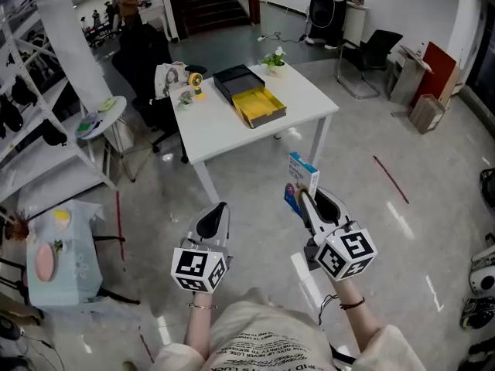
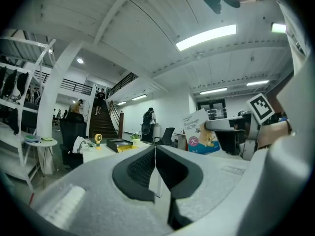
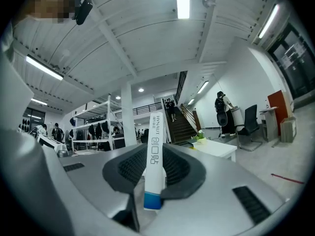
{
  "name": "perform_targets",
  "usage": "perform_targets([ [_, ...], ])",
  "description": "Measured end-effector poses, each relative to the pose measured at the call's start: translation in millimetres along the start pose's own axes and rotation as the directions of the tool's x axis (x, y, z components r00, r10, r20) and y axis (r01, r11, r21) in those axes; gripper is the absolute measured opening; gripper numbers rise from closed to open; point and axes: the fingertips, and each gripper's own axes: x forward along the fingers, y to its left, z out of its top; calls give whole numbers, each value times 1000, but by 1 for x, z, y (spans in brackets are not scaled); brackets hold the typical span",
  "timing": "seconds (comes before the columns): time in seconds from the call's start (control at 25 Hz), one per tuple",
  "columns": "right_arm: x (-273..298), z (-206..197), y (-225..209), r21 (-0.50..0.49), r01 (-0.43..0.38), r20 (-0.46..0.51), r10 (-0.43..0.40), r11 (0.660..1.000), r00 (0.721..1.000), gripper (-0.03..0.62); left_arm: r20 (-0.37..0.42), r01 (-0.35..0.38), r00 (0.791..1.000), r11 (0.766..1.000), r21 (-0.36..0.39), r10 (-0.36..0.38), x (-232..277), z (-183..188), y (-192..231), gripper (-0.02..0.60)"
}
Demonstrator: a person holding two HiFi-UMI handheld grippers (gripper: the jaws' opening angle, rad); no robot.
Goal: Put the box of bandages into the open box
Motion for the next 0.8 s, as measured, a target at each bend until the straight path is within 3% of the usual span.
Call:
perform_targets([
  [0.44,38,-11,-27,29,-34,-22,35,999,999,92,-11,-53,999,998,-24,53,32,-9,25,23],
  [0.8,98,-18,-82,39,-3,-44,5,999,999,92,-20,-25,1000,998,-60,24,122,-21,52,23],
])
